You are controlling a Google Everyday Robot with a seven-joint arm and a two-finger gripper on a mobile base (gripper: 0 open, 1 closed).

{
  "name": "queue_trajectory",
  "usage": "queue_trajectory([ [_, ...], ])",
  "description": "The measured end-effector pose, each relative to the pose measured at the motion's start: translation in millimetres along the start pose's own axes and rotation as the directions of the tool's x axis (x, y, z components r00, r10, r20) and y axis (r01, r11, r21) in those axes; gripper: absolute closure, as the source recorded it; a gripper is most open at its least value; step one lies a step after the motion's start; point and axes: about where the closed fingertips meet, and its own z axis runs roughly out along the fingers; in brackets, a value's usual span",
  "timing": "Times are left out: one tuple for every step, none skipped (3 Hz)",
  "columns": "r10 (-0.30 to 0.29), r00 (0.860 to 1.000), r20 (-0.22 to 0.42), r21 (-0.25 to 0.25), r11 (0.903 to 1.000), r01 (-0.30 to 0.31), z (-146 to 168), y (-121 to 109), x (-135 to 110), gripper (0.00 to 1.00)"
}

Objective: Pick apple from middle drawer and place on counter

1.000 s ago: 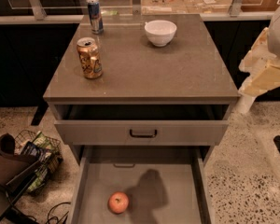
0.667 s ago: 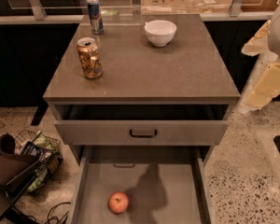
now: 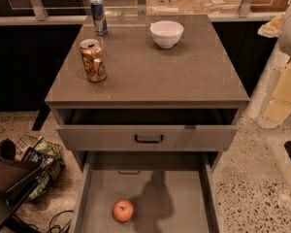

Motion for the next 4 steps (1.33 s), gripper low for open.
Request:
queue_trajectory([
  [0.021, 0.999, 0.035, 0.003, 0.9998, -0.021, 4.0, 3.6, 3.8, 0.0],
  [0.052, 0.991, 0.122, 0.008, 0.9985, -0.054, 18.9, 23.8, 20.9, 0.0],
  [0.098, 0.968, 0.23, 0.021, 0.9941, -0.106, 49.9, 56.1, 50.2, 0.0],
  [0.141, 0.926, 0.351, 0.026, 0.9868, -0.16, 99.5, 83.0, 68.2, 0.0],
])
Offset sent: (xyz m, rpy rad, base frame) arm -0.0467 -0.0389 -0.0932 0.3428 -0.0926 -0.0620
